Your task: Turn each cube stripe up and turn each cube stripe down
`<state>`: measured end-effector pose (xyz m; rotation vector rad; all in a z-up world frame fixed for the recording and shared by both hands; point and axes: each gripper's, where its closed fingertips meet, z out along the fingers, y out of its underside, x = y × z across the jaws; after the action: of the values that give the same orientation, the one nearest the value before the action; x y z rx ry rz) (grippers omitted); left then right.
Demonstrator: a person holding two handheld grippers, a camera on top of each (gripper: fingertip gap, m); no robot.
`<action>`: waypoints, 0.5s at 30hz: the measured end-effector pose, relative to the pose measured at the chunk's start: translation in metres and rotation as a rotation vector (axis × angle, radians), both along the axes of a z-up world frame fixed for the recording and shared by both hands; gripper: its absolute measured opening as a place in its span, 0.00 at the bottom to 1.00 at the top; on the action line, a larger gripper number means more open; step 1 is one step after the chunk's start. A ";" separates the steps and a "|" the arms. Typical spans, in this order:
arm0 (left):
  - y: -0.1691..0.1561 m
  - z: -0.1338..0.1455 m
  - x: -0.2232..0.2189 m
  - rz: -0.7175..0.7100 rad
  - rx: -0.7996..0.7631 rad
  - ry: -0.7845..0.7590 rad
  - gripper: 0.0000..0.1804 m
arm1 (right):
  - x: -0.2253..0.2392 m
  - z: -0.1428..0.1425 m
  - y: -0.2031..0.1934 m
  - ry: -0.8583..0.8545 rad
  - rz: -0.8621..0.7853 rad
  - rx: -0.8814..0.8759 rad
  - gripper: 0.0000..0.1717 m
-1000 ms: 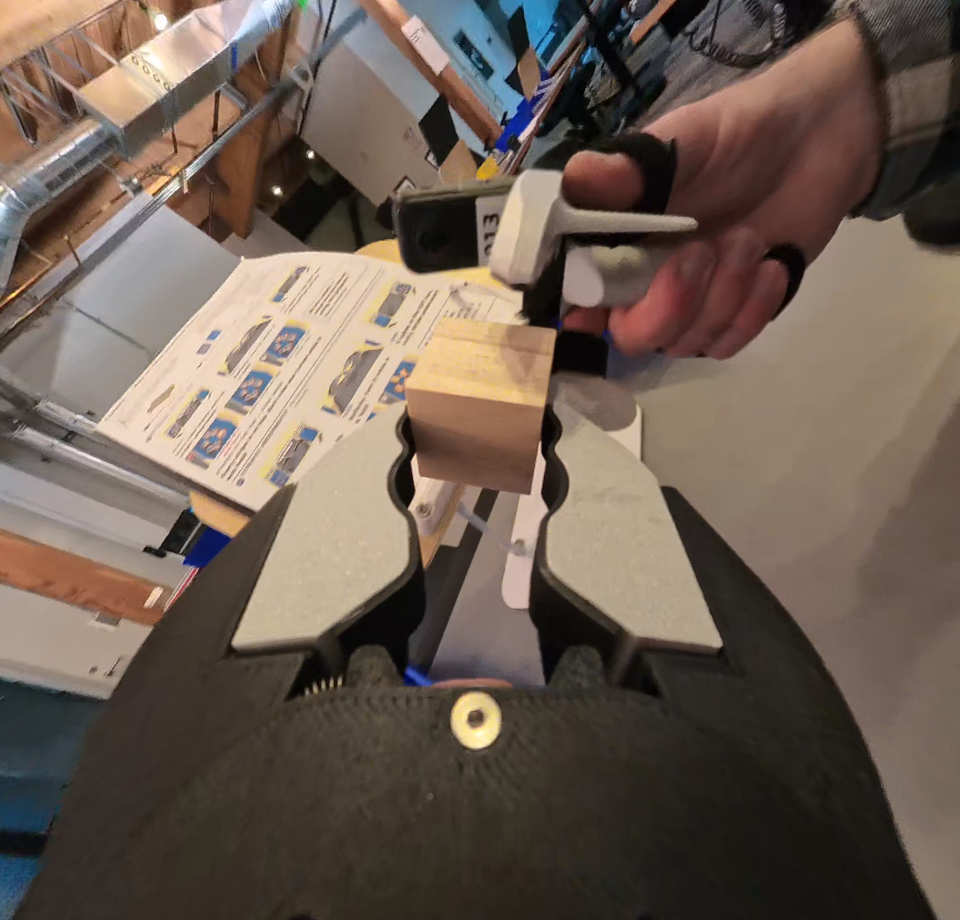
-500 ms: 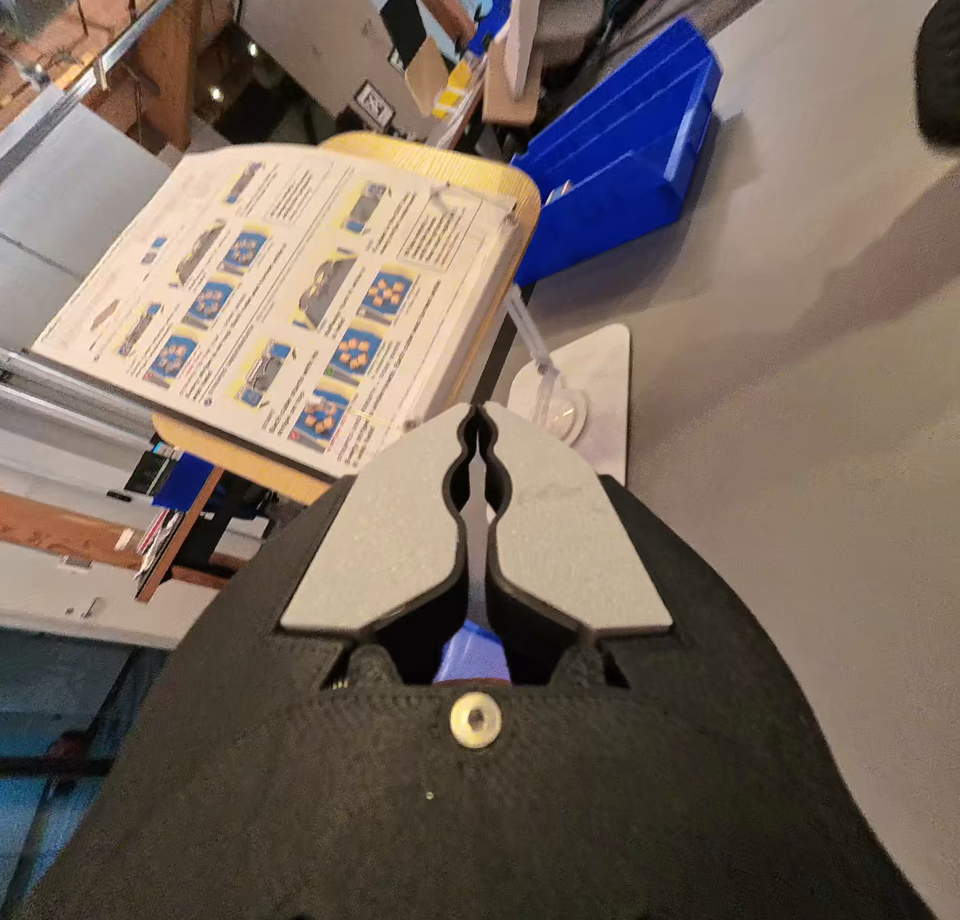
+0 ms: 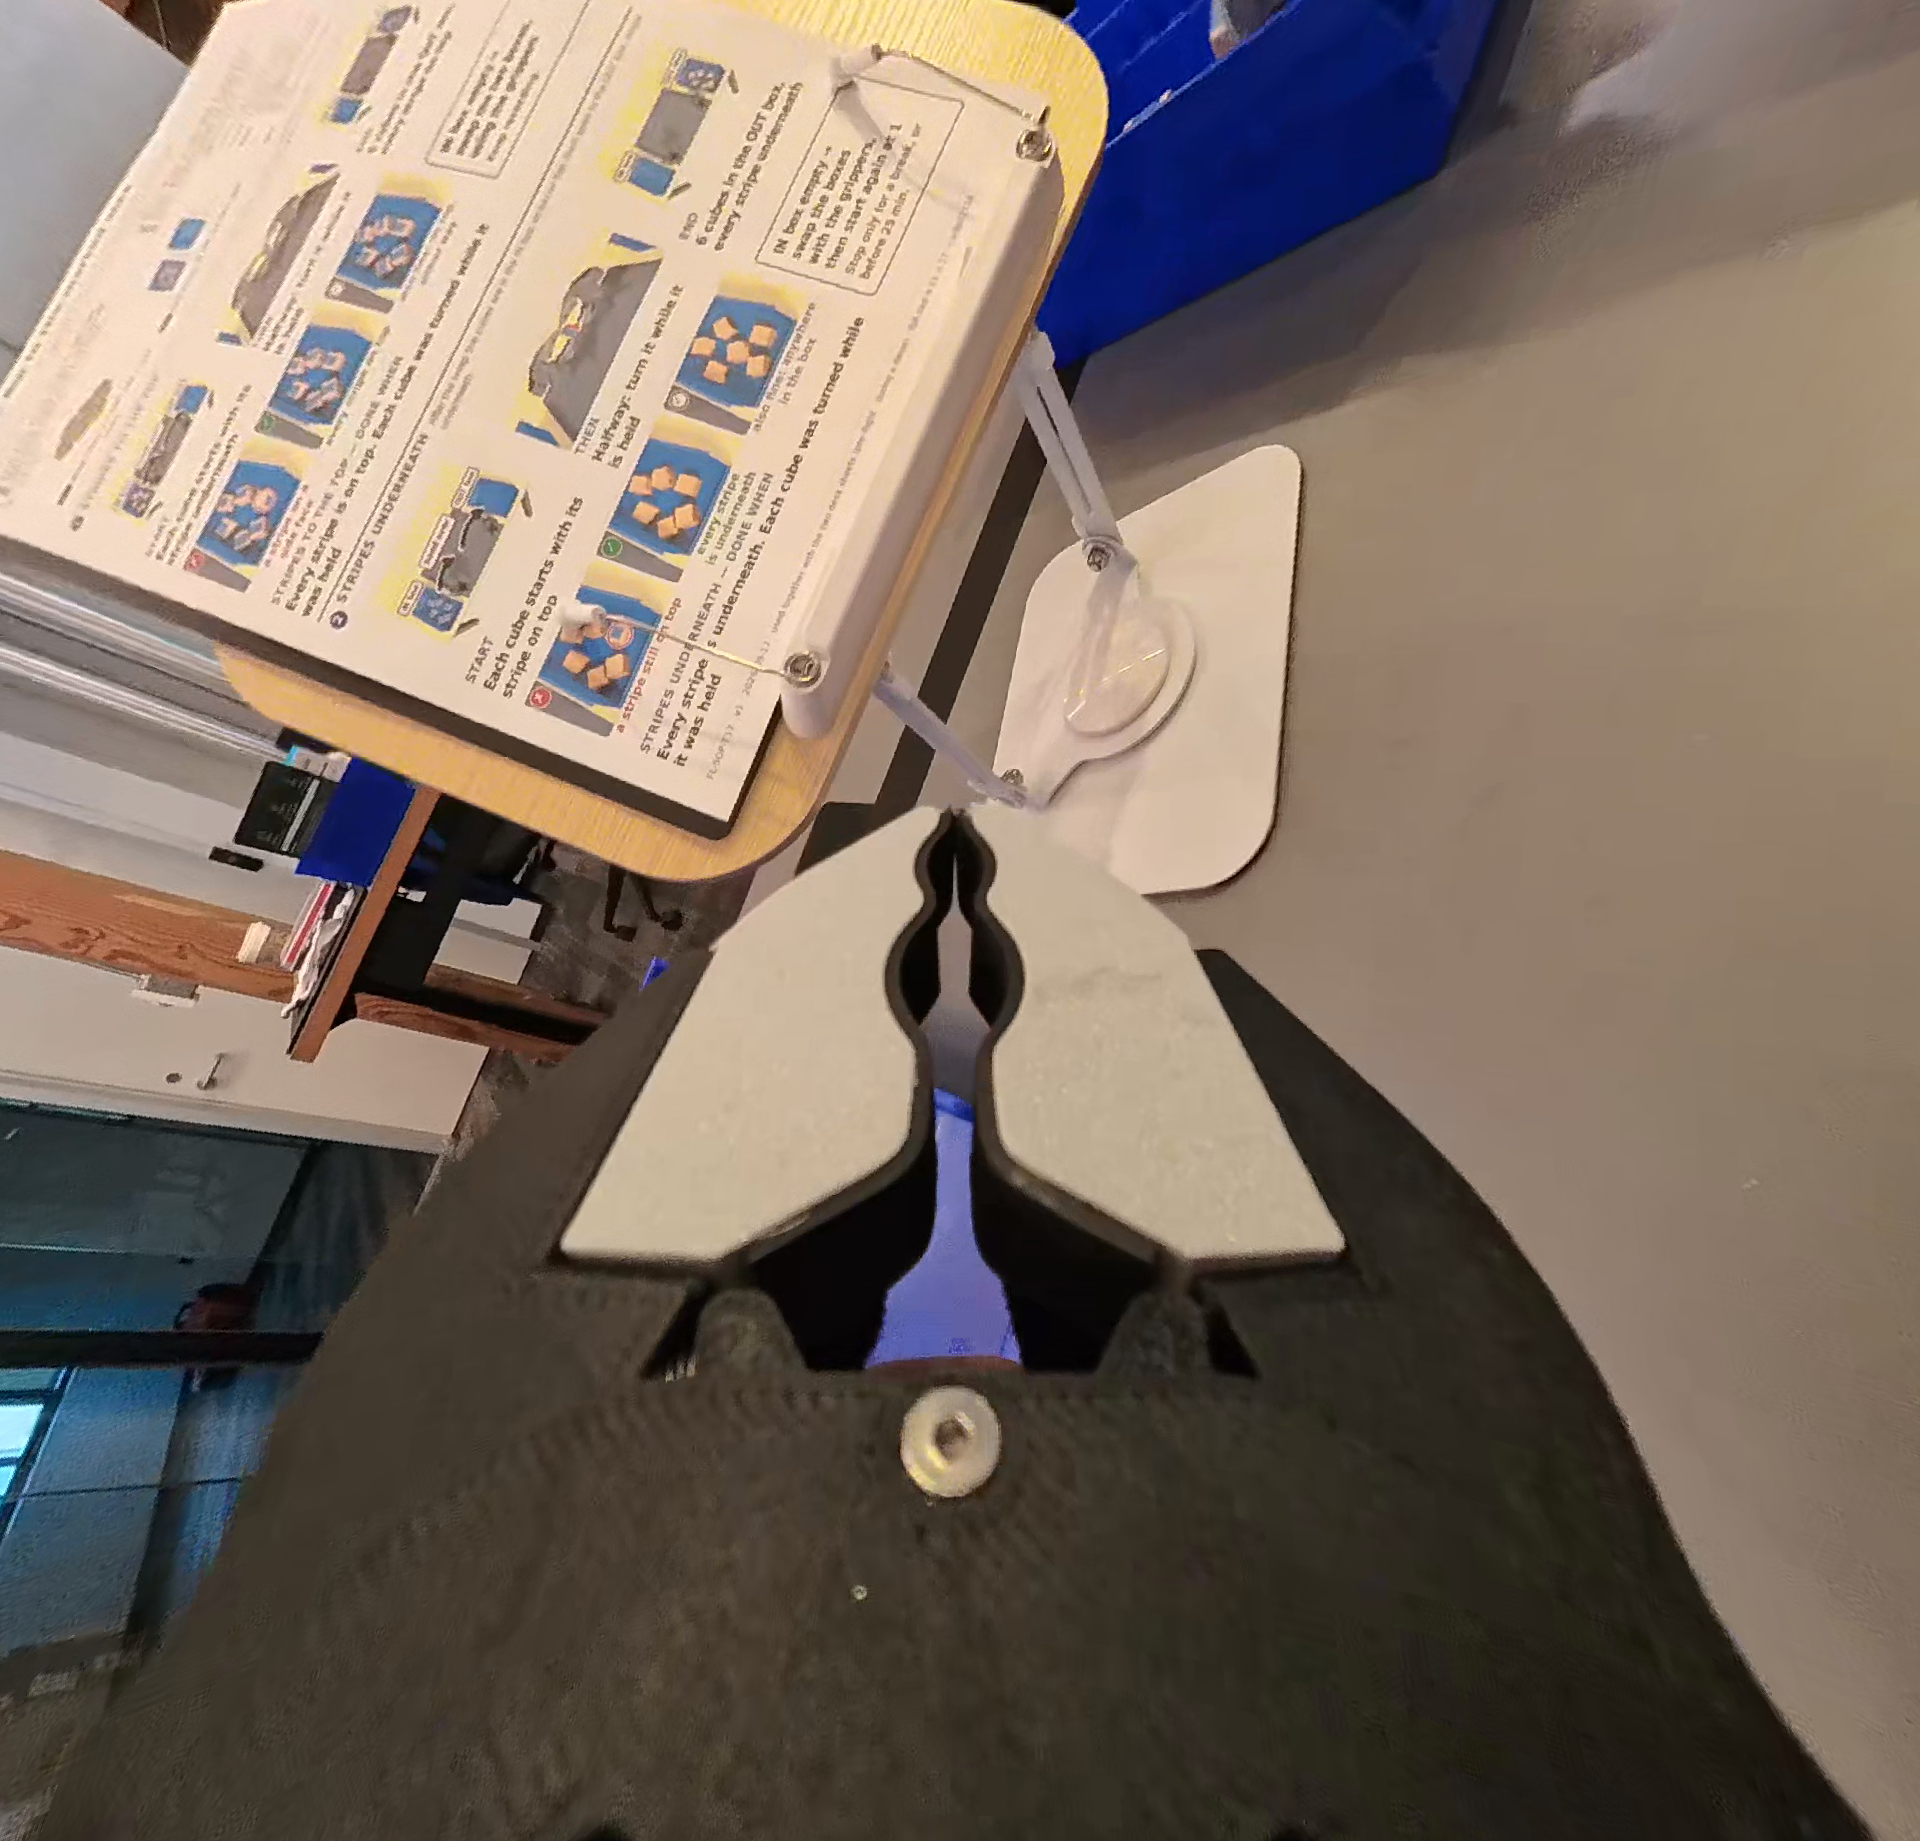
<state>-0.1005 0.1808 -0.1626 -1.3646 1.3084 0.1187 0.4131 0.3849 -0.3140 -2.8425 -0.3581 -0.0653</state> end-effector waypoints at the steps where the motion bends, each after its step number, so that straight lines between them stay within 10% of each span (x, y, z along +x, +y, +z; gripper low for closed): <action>1: 0.001 0.000 -0.003 0.007 0.000 0.003 0.00 | 0.000 -0.005 0.003 0.008 -0.008 -0.010 0.27; 6: 0.006 -0.003 -0.011 0.038 -0.014 0.007 0.00 | 0.003 -0.009 0.008 -0.011 -0.011 -0.043 0.43; 15: 0.087 -0.001 -0.090 0.282 -0.077 0.010 0.26 | -0.043 0.085 -0.017 0.058 0.187 0.204 0.34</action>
<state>-0.1904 0.2678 -0.1631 -1.6112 1.1322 0.2703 0.3698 0.3674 -0.2292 -2.5913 -0.5687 0.0166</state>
